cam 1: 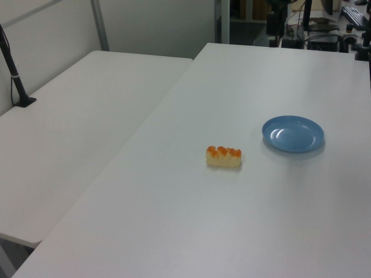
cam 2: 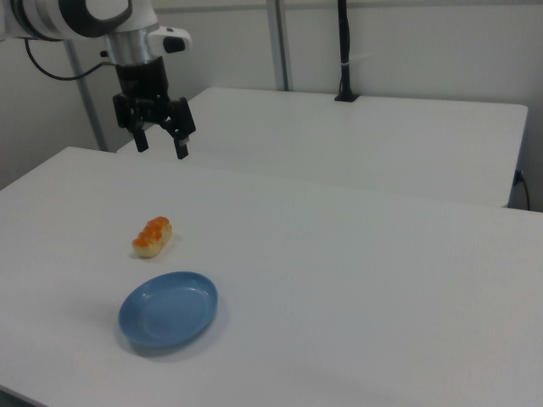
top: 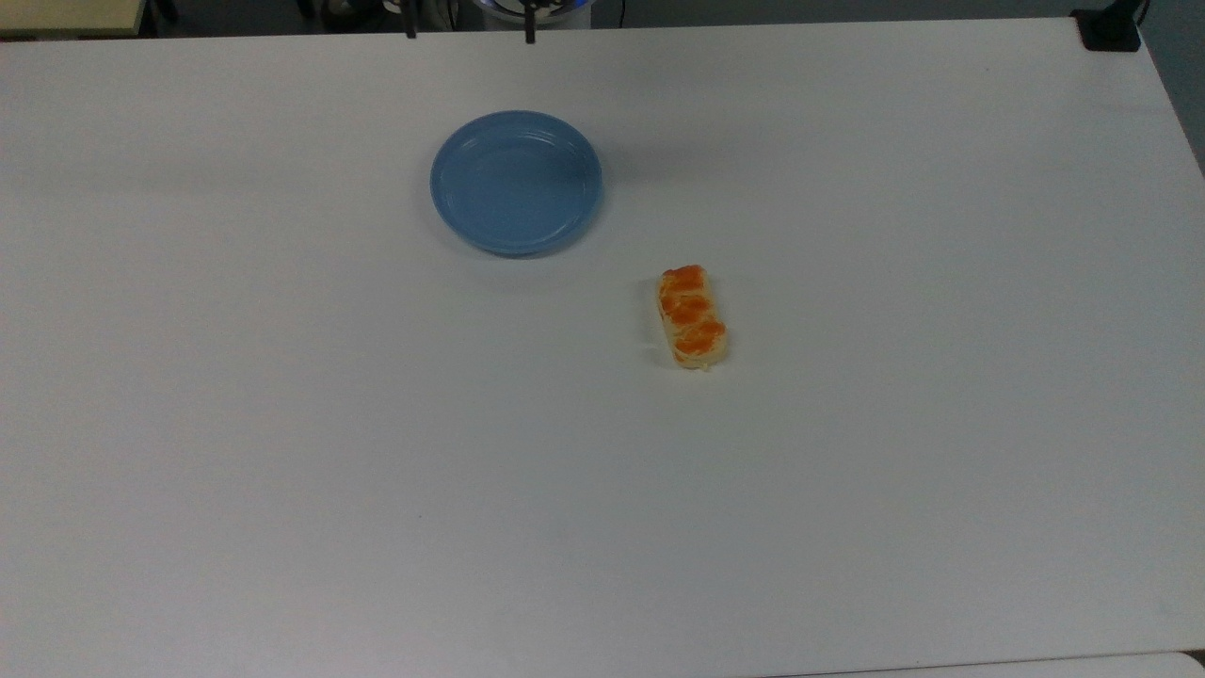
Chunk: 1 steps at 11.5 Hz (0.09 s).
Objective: Put the bread on the table
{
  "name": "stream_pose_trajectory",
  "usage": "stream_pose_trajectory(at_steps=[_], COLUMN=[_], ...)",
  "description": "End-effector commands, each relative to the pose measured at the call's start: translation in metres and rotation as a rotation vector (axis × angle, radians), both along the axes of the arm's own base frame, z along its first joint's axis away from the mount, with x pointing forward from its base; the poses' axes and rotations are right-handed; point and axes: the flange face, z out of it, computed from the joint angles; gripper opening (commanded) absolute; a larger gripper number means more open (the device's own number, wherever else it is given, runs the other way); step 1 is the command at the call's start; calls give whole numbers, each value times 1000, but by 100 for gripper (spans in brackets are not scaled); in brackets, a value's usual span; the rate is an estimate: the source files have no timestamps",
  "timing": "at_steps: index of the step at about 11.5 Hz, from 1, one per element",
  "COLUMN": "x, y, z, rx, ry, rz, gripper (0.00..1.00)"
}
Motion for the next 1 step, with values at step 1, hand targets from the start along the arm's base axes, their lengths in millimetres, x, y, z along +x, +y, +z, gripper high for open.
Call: stream_pose_trajectory(at_steps=[1], x=[-14], y=[-15], z=[-3], rx=[18], ry=[35], rz=[11], gripper=[100])
